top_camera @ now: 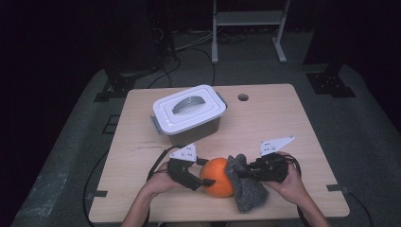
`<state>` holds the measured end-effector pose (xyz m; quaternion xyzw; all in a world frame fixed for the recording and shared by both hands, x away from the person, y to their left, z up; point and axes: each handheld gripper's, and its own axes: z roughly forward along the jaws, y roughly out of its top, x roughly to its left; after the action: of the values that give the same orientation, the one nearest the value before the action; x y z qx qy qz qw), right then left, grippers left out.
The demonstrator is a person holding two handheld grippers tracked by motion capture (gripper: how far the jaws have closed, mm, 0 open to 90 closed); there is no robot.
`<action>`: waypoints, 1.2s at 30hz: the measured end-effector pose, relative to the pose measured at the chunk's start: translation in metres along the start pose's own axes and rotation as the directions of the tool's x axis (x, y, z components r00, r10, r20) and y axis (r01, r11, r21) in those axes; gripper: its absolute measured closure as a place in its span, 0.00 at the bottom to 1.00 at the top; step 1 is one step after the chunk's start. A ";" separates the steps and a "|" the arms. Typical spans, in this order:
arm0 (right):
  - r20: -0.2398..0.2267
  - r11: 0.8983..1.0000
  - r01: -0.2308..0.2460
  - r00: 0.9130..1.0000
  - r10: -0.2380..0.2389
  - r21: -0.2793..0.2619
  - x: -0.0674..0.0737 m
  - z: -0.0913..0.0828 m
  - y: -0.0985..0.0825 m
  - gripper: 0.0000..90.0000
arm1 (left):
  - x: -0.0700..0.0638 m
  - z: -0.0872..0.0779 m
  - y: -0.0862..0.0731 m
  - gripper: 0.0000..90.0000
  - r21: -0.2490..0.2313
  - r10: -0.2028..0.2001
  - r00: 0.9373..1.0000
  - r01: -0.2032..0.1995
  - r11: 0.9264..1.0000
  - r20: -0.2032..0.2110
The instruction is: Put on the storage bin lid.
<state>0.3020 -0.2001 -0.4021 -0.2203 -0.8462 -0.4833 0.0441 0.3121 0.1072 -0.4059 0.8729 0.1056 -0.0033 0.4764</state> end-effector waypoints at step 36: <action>0.025 0.996 0.050 0.999 -0.049 -0.078 0.016 -0.016 0.021 0.85 | -0.025 0.007 0.019 0.39 0.047 0.144 0.986 -0.141 0.989 -0.082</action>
<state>0.2939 -0.1989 -0.3720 -0.2064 -0.8321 -0.5147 0.0135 0.2922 0.0868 -0.3913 0.8870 0.0631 0.0659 0.4526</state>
